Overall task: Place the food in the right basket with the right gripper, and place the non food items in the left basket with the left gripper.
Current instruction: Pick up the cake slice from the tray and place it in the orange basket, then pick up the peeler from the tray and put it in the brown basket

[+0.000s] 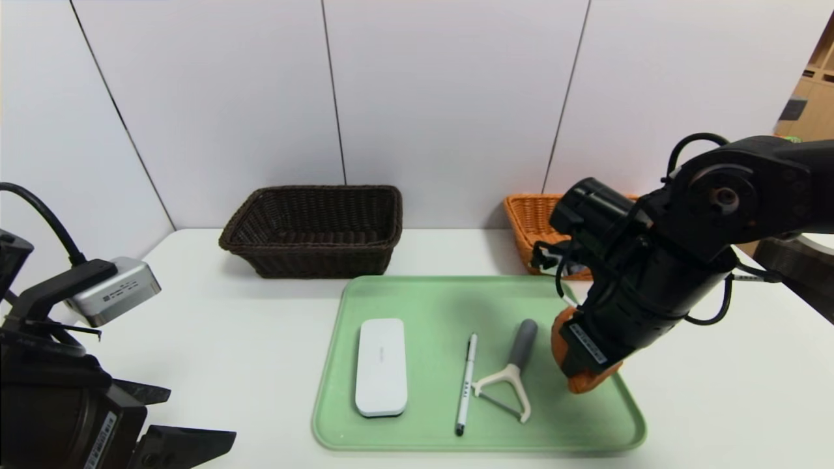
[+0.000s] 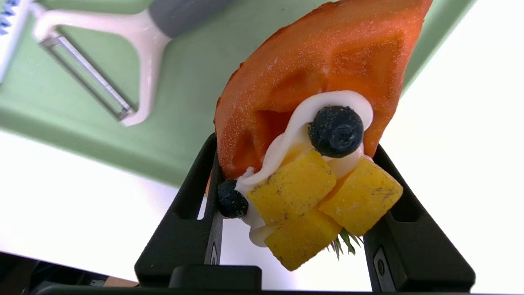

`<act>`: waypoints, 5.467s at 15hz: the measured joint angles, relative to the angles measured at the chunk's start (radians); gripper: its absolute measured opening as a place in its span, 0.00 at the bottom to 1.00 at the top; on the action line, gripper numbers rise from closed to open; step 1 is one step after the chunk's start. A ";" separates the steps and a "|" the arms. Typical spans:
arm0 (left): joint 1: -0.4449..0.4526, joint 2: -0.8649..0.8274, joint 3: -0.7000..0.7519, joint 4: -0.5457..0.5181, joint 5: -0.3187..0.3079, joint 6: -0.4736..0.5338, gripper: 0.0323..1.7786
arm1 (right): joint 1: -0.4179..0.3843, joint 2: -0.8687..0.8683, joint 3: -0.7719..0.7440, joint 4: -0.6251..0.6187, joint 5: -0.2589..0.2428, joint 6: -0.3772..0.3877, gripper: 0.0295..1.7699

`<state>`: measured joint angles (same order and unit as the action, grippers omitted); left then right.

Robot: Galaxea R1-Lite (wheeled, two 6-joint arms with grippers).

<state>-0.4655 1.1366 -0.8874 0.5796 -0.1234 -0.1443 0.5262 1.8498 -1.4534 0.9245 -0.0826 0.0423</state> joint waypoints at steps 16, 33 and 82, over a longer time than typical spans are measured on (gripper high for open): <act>0.001 -0.002 0.006 0.000 0.000 -0.002 0.95 | -0.117 -0.064 -0.397 -0.042 -0.083 -0.196 0.49; 0.001 -0.004 0.040 -0.001 0.001 -0.005 0.95 | -0.360 0.234 -0.504 -0.286 -0.070 -0.231 0.49; 0.001 0.026 0.067 -0.082 -0.003 -0.002 0.95 | -0.372 0.117 -0.413 -0.256 -0.068 -0.240 0.95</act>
<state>-0.4647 1.1621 -0.8206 0.4974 -0.1268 -0.1462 0.1538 1.9670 -1.8666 0.6681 -0.1509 -0.1981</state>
